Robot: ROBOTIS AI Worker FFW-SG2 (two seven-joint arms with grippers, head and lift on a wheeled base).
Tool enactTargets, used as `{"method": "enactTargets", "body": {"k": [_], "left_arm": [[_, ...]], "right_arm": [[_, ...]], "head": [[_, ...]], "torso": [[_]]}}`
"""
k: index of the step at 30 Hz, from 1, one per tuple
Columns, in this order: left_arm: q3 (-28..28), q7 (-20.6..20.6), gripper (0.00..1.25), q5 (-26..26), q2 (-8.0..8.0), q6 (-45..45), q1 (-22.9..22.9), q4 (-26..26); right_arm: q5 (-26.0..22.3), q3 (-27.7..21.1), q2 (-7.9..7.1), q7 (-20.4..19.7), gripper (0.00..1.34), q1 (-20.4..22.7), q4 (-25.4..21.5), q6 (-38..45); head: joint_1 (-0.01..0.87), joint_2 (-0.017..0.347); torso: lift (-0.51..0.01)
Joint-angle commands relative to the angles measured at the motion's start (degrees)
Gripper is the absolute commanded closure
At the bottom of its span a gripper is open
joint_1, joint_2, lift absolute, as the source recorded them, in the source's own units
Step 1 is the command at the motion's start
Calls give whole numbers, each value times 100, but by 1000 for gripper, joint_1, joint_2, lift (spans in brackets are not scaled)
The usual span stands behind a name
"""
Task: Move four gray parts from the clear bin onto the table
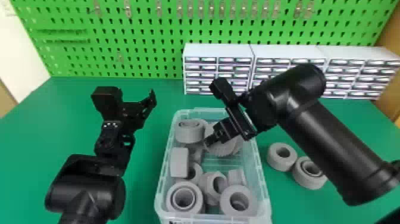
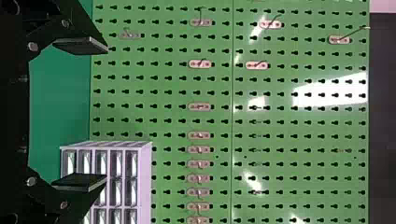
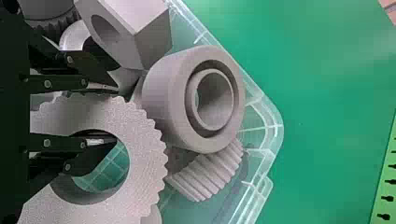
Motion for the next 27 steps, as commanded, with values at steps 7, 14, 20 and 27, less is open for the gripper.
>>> {"method": "enactTargets", "body": {"k": [7, 14, 20, 27], "left_arm": [[8, 0, 292, 0, 29, 0, 39, 0], [-1, 0, 292, 0, 38, 0, 48, 0], [-27, 0, 292, 0, 38, 0, 39, 0], [-18, 0, 292, 0, 38, 0, 65, 0]], "right_arm": [[242, -192, -32, 0, 1033, 7, -65, 189], [391, -403, -58, 0, 1033, 33, -179, 268], [461, -587, -58, 0, 1033, 42, -337, 303], [532, -754, -58, 0, 1033, 69, -575, 356]], "head": [[693, 72], [693, 72], [693, 72], [693, 72]], "torso": [[-52], [-52], [-52], [-52]]}}
